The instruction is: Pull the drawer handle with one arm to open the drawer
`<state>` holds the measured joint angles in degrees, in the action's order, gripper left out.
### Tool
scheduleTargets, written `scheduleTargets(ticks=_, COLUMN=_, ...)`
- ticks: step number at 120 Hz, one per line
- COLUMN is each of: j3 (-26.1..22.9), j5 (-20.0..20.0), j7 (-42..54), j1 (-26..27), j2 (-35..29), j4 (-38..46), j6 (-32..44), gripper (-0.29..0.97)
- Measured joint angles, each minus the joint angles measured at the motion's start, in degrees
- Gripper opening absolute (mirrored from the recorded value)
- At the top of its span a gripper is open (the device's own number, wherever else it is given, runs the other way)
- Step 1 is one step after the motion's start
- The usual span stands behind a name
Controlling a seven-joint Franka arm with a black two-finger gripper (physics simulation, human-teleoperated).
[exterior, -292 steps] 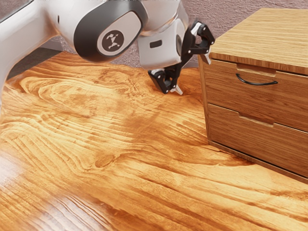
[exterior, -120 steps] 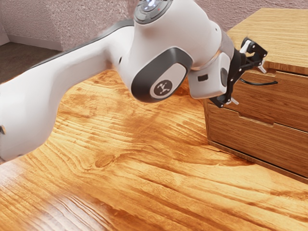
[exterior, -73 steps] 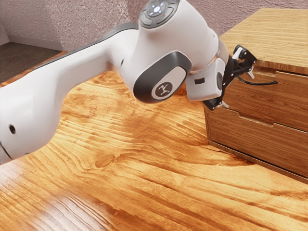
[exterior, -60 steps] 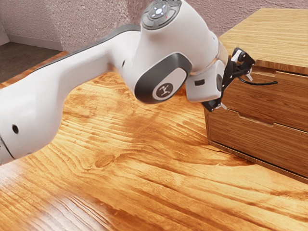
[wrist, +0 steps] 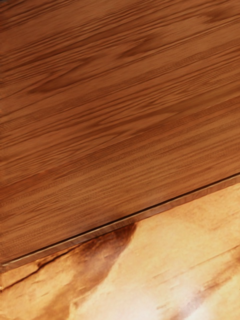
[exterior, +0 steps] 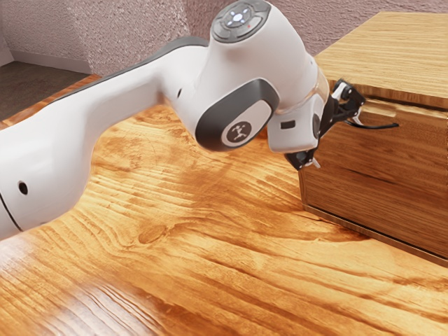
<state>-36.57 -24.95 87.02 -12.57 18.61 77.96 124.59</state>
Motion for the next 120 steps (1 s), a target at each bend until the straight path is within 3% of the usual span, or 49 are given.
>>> scheduleTargets(ticks=10, j3=0.0, j5=0.4, j7=0.0, j1=-0.1, j2=-2.8, j4=1.8, j6=-3.9, gripper=0.66)
scheduleTargets(ticks=18, j3=1.4, j5=2.6, j7=-0.1, j1=-0.1, j2=-8.6, j4=6.7, j6=-6.9, gripper=0.66)
scheduleTargets(ticks=32, j3=4.2, j5=10.7, j7=-0.2, j1=0.8, j2=-28.6, j4=24.3, j6=-11.1, gripper=0.61)
scheduleTargets(ticks=36, j3=4.7, j5=13.0, j7=-0.4, j1=0.8, j2=-33.9, j4=27.0, j6=-12.6, gripper=0.50)
scheduleTargets(ticks=37, j3=4.7, j5=13.5, j7=-0.6, j1=0.6, j2=-35.0, j4=26.6, j6=-13.2, gripper=0.43)
scheduleTargets(ticks=39, j3=4.8, j5=14.6, j7=-1.2, j1=0.3, j2=-36.8, j4=25.1, j6=-14.4, gripper=0.42)
scheduleTargets(ticks=52, j3=2.2, j5=20.4, j7=-11.7, j1=-0.2, j2=-36.0, j4=0.9, j6=-27.9, gripper=0.53)
scheduleTargets(ticks=62, j3=4.7, j5=22.1, j7=-20.0, j1=-0.4, j2=-34.9, j4=-0.8, j6=-33.1, gripper=0.58)
scheduleTargets(ticks=74, j3=8.7, j5=22.2, j7=-28.6, j1=1.9, j2=-36.0, j4=6.5, j6=-34.3, gripper=0.62)
scheduleTargets(ticks=81, j3=13.2, j5=20.7, j7=-33.5, j1=6.1, j2=-40.6, j4=10.2, j6=-35.3, gripper=0.63)
scheduleTargets(ticks=92, j3=19.8, j5=19.3, j7=-40.4, j1=7.9, j2=-45.7, j4=11.7, j6=-38.5, gripper=0.64)
scheduleTargets(ticks=120, j3=38.2, j5=13.4, j7=-53.9, j1=8.1, j2=-43.2, j4=12.6, j6=-42.5, gripper=0.66)
